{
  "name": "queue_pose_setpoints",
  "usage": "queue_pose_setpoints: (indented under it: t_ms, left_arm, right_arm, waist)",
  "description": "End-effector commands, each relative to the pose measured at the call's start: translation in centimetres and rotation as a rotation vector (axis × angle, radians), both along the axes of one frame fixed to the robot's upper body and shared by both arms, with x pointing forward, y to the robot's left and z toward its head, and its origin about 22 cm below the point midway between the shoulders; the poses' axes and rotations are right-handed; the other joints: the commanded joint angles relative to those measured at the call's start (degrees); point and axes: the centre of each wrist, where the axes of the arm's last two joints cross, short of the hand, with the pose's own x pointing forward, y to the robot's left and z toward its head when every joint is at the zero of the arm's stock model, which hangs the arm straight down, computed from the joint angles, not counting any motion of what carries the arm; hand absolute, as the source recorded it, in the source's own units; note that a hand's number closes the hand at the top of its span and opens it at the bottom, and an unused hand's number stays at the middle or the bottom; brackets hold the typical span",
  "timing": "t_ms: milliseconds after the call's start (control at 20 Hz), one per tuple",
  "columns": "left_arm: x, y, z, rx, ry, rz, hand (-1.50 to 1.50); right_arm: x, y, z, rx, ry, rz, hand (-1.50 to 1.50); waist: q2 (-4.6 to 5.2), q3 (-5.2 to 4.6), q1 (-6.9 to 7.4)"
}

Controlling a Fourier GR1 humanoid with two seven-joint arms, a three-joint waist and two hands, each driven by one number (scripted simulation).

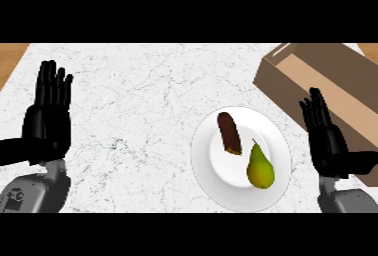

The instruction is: Pick the sweet potato from the plate and place it in the cardboard box

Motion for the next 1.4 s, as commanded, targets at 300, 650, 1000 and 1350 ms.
queue_pose_setpoints:
  t_ms: [300, 650, 1000, 1350]
  left_arm:
    - [-2.6, 2.8, -4.7, 0.009, 0.398, -0.12, 0.0]
    - [-3.4, 6.8, -2.2, -0.013, 0.44, -0.153, 0.0]
    - [-2.9, 7.3, -2.7, -0.036, 0.454, -0.123, 0.0]
    - [-2.9, 6.8, -2.3, -0.031, 0.455, -0.17, 0.0]
  right_arm:
    - [3.5, -4.6, 8.6, -0.539, -0.184, -0.001, -1.5]
    - [0.4, 2.8, 6.4, -0.285, -0.506, 0.18, -1.5]
    - [-0.1, 0.3, 10.4, -0.838, -0.229, 0.284, -1.5]
    - [0.1, 4.1, 14.7, -1.212, 0.035, 0.306, -1.5]
  waist:
    - [-0.76, -3.64, 1.56]
    - [-1.08, -2.87, 1.11]
    - [-1.24, -3.23, 0.41]
    - [-1.06, -3.27, 2.13]
